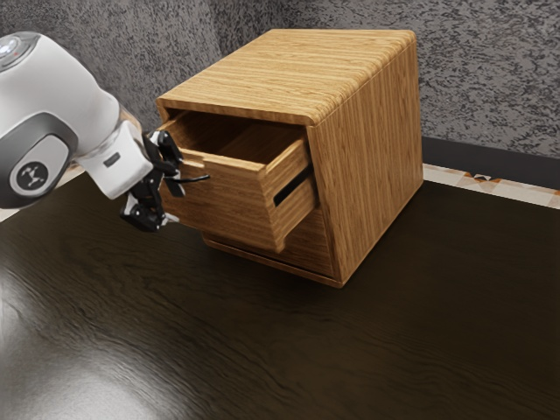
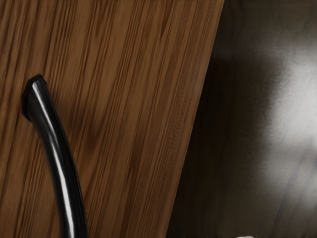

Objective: Pull the drawer handle with one arm to open the drawer

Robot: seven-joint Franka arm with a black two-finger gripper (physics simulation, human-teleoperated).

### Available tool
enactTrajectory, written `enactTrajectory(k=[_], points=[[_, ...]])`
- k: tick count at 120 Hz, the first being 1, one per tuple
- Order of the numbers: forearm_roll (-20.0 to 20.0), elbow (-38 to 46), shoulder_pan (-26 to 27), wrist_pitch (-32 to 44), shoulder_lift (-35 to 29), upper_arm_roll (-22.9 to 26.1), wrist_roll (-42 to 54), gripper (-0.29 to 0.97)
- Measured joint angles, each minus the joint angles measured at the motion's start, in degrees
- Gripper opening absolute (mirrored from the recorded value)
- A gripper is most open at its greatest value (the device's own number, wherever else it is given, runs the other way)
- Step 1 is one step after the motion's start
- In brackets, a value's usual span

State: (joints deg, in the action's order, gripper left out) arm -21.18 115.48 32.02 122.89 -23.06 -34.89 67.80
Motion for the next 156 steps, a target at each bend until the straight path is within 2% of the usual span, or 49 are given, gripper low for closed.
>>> enactTrajectory(k=[9, 22, 32, 61, 68, 73, 85, 94, 128, 137, 145, 147, 148, 152, 156], points=[[0.03, 1.12, -1.77, 0.00, -0.88, 1.62, -0.11, 0.29], [0.27, 2.23, -3.71, -0.12, -2.22, 3.35, -0.29, 0.20], [0.41, 3.02, -4.56, -0.18, -2.99, 4.16, -0.46, 0.23], [-0.14, 4.43, -7.71, -1.42, -4.87, 7.29, -0.91, -0.08], [-0.33, 4.76, -7.77, -1.69, -5.30, 7.41, -1.15, -0.01], [-0.39, 4.87, -7.78, -2.01, -5.63, 7.47, -1.30, -0.06], [0.21, 4.95, -7.78, -3.36, -6.26, 7.51, -1.56, 0.01], [0.96, 4.91, -8.33, -5.03, -6.44, 8.24, -1.87, 0.14], [4.47, 4.81, -9.93, -9.95, -6.99, 9.92, -2.69, 0.46], [5.04, 4.86, -11.47, -10.80, -7.22, 11.42, -2.84, 0.45], [5.97, 4.83, -12.86, -11.48, -7.45, 12.77, -2.93, 0.49], [6.13, 4.84, -13.13, -11.60, -7.53, 13.13, -2.95, 0.45], [6.22, 4.84, -13.19, -11.66, -7.59, 13.31, -2.96, 0.49], [6.48, 4.90, -13.60, -11.88, -7.79, 13.88, -3.00, 0.41], [6.63, 4.93, -13.71, -12.16, -8.04, 14.24, -3.05, 0.45]])
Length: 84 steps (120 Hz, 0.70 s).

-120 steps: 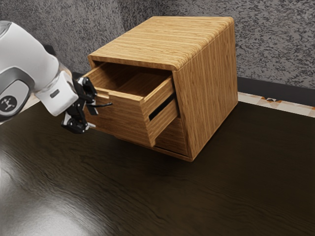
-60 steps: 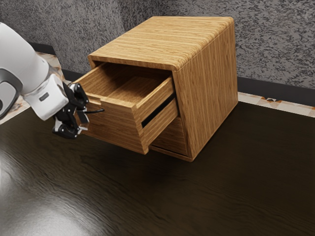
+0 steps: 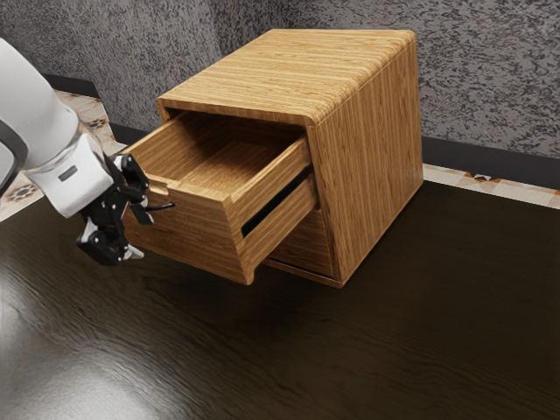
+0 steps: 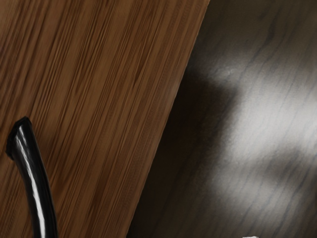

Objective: Pull the drawer handle with one arm to open the drawer

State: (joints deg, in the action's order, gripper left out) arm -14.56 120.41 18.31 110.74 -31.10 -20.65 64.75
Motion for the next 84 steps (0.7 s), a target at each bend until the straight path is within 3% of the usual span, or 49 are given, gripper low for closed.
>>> enactTrajectory(k=[11, 19, 33, 84], points=[[0.66, 0.14, -0.62, -0.70, -0.57, 0.80, -0.16, 0.47], [0.76, 0.82, -1.05, -1.16, -1.35, 1.57, -0.26, 0.39], [1.30, 2.52, -2.38, -1.62, -3.16, 2.86, -0.45, 0.56], [1.65, 5.95, -3.10, -2.88, -8.15, 4.09, -1.13, 0.59]])
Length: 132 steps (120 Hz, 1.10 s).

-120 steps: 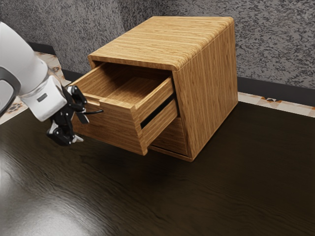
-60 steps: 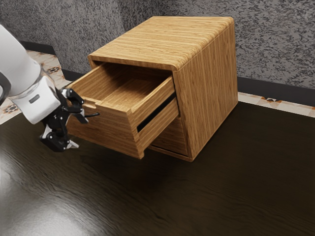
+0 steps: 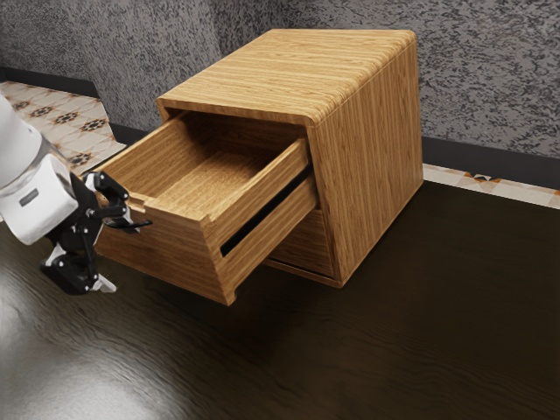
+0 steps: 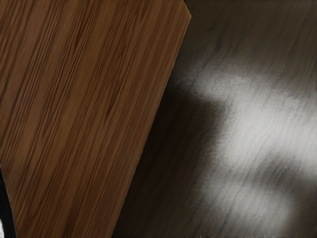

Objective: Pull the drawer handle with one arm to open the drawer

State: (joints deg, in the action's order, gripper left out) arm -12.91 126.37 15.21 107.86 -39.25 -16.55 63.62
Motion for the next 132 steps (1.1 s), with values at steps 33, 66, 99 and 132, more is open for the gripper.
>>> enactTrajectory(k=[33, 66, 99, 132], points=[[-0.13, 1.92, -0.95, -1.01, -2.67, 1.18, -0.62, 0.61], [0.26, 1.40, -1.23, -1.30, -2.67, 1.51, -1.10, 0.55], [-0.61, -1.97, -1.91, -1.05, -1.91, 1.57, -1.39, 0.41], [0.66, -7.20, -4.07, -3.88, -1.10, 13.88, -6.39, 0.61]])
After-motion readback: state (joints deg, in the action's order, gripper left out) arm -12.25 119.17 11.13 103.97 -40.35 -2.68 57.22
